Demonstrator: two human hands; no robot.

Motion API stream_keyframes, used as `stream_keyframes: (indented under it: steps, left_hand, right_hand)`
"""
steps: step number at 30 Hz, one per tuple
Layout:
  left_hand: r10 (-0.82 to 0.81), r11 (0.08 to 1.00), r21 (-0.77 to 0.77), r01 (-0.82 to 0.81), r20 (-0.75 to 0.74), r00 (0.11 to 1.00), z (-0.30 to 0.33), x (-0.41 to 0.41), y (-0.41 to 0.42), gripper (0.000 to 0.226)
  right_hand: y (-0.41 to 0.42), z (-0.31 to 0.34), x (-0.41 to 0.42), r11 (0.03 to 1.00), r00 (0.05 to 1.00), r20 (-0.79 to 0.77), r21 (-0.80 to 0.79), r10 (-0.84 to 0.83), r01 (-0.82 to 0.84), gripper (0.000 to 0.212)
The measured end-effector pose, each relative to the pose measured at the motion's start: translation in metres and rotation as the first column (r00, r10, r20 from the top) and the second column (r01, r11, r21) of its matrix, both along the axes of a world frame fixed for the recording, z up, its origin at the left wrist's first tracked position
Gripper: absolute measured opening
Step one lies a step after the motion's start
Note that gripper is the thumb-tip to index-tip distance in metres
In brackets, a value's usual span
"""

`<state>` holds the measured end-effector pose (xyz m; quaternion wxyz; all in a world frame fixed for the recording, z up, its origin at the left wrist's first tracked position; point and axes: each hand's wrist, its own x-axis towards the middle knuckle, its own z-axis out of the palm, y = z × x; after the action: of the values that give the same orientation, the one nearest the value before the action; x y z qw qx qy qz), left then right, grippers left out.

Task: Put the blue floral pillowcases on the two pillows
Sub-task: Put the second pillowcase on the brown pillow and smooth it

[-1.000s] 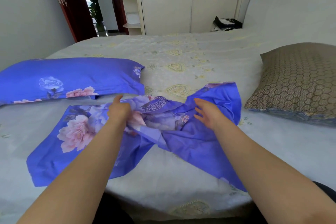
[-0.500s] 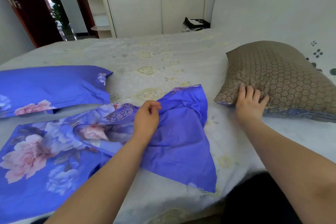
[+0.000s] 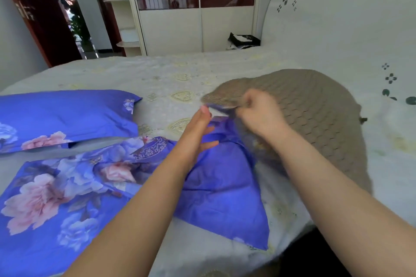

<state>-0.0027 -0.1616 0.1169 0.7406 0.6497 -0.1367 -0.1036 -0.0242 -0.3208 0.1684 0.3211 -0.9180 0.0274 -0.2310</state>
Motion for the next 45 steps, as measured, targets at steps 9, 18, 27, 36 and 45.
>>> stream_keyframes:
  steps: [9, 18, 27, 36, 45]
  left_hand:
    - [0.113, 0.451, 0.731, -0.513, 0.523, 0.845, -0.027, 0.026, 0.015, 0.063]
    - [0.036, 0.749, 0.662, 0.020, -0.071, 0.997, -0.015, 0.011, -0.008, 0.075]
    - [0.007, 0.977, 0.215, -0.003, -0.017, 1.000, 0.010, -0.006, -0.006, 0.043]
    - [-0.005, 0.854, 0.455, -0.251, 0.490, 0.872, 0.048, 0.027, 0.065, 0.033]
    - [-0.221, 0.540, 0.701, -0.466, 0.652, 0.726, -0.019, -0.024, 0.067, 0.049]
  right_hand:
    - [-0.044, -0.060, -0.029, 0.840, 0.823, -0.169, -0.100, -0.542, 0.533, 0.086]
    - [-0.069, -0.128, -0.068, 0.536, 0.744, -0.263, 0.553, -0.614, 0.638, 0.132]
    - [-0.071, -0.086, -0.079, 0.608, 0.751, 0.151, 0.696, -0.643, 0.381, 0.018]
    - [0.057, -0.033, -0.150, 0.976, 0.962, -0.239, -0.201, -0.132, 0.084, 0.040]
    - [0.057, -0.027, -0.064, 0.802, 0.938, -0.333, -0.534, 0.092, -0.268, 0.073]
